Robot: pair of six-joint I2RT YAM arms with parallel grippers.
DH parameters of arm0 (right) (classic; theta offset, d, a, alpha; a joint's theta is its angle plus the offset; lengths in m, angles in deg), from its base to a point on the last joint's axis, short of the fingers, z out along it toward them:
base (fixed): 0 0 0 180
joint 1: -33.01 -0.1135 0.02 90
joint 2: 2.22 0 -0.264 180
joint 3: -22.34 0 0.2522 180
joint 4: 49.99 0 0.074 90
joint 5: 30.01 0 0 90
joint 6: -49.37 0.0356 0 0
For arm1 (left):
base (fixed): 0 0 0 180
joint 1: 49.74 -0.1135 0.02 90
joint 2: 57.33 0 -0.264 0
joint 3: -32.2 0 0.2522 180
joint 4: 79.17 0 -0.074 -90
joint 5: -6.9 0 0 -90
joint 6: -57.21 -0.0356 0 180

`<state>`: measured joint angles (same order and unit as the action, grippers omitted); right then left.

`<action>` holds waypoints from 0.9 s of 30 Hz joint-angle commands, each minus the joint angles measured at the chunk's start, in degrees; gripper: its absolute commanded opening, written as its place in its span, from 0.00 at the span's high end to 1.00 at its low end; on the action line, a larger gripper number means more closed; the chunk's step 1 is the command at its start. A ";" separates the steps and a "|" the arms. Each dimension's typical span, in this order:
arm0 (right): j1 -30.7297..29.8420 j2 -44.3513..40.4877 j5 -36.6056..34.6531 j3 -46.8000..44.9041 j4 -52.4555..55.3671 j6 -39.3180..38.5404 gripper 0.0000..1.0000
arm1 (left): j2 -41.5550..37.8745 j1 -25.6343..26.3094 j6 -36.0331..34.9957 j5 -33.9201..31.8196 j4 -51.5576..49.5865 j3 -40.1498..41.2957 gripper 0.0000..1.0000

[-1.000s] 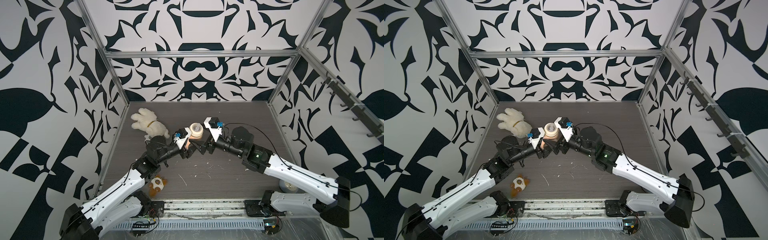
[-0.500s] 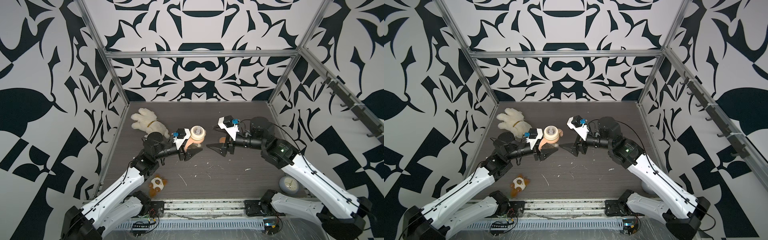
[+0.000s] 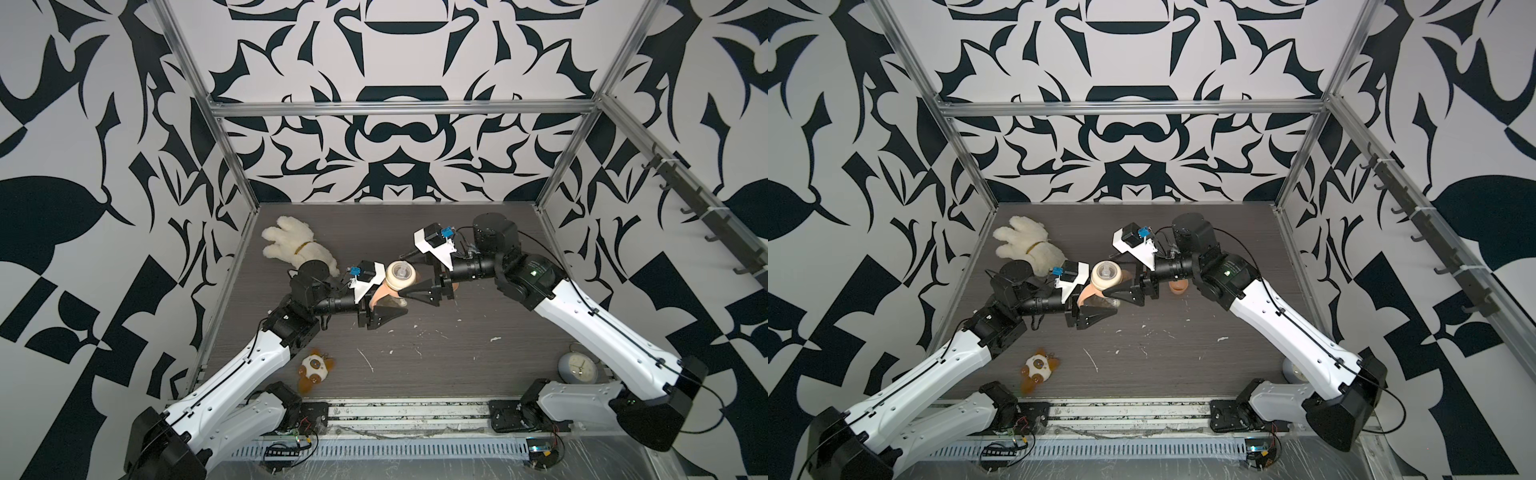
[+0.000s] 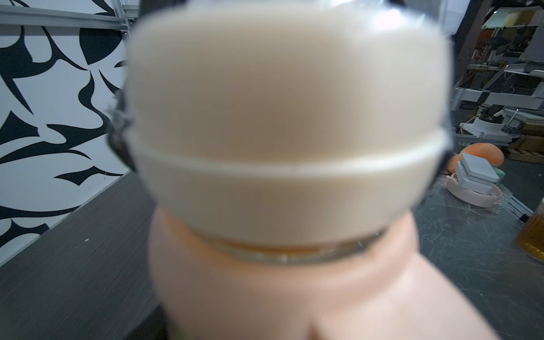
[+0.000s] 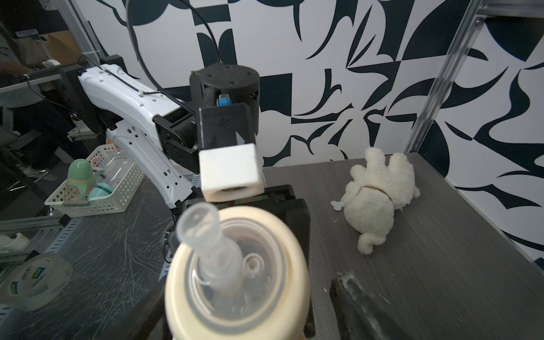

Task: Assemble the baby bottles
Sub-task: Screw the nipple onto the baby bottle.

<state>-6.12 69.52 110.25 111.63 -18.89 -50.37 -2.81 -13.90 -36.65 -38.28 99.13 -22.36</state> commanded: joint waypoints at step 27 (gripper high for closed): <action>1.47 4.04 4.21 5.70 2.06 0.66 0.54 | -0.15 -0.22 1.12 1.03 1.54 -2.31 1.00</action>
<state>-4.61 73.30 116.61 115.54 -18.65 -49.08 -2.04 -14.10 -35.75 -38.06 97.90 -22.43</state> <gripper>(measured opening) 0.571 0.734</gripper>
